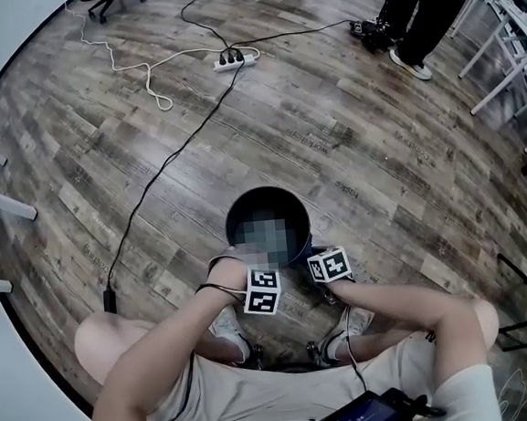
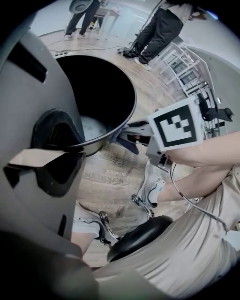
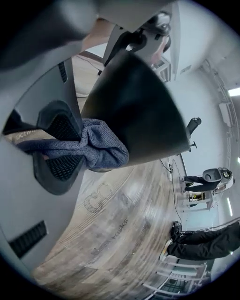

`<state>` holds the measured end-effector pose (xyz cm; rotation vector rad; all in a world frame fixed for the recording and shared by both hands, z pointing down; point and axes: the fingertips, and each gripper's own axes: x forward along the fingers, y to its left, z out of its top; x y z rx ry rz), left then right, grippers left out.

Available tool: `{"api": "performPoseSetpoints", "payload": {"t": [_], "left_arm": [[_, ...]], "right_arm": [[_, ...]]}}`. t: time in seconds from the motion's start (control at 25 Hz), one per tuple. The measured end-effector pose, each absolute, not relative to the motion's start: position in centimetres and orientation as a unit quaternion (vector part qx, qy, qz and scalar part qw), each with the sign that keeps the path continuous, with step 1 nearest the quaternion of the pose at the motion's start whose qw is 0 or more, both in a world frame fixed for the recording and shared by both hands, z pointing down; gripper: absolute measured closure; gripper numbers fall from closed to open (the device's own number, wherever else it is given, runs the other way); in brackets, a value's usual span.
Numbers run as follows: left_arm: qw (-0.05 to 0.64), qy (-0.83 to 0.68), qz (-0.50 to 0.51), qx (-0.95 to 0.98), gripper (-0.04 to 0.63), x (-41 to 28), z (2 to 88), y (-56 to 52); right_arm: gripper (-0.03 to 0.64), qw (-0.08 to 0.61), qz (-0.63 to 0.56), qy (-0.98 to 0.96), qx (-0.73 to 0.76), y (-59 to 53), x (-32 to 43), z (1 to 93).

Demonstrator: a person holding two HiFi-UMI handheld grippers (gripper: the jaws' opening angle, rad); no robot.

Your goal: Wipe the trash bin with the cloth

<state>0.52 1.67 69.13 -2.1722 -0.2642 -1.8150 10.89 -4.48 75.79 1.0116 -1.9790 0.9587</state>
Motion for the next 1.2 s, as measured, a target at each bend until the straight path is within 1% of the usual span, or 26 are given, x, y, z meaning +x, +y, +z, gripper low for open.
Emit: {"api": "performPoseSetpoints", "payload": {"t": [0.2, 0.36, 0.52, 0.64, 0.72, 0.84, 0.96, 1.2], "left_arm": [[0.136, -0.084, -0.626, -0.764, 0.561, 1.0, 68.9, 1.6], [0.125, -0.069, -0.62, -0.772, 0.561, 1.9, 68.9, 1.6], [0.129, -0.056, -0.617, -0.775, 0.56, 2.4, 69.0, 1.3], [0.127, -0.057, -0.614, -0.777, 0.56, 2.3, 68.9, 1.3], [0.111, -0.06, -0.608, -0.784, 0.56, 2.6, 68.7, 1.6], [0.095, -0.067, -0.601, -0.791, 0.522, 2.4, 68.1, 1.7], [0.118, -0.084, -0.614, -0.776, 0.466, 1.5, 68.1, 1.4], [0.179, -0.114, -0.655, -0.726, 0.453, -2.0, 69.7, 1.0]], "right_arm": [[0.552, 0.374, 0.363, -0.764, 0.38, -4.9, 11.0, 81.5], [0.552, 0.382, 0.409, -0.738, 0.377, -4.4, 11.4, 85.7], [0.552, 0.363, 0.441, -0.73, 0.375, -4.5, 11.4, 87.0], [0.552, 0.376, 0.432, -0.729, 0.375, -4.3, 11.7, 86.3], [0.552, 0.373, 0.44, -0.719, 0.386, -4.2, 12.4, 84.9], [0.552, 0.36, 0.456, -0.713, 0.393, -4.2, 12.7, 82.4], [0.552, 0.36, 0.448, -0.718, 0.392, -4.2, 12.8, 78.9], [0.552, 0.371, 0.388, -0.748, 0.39, -2.4, 12.6, 72.5]]}}
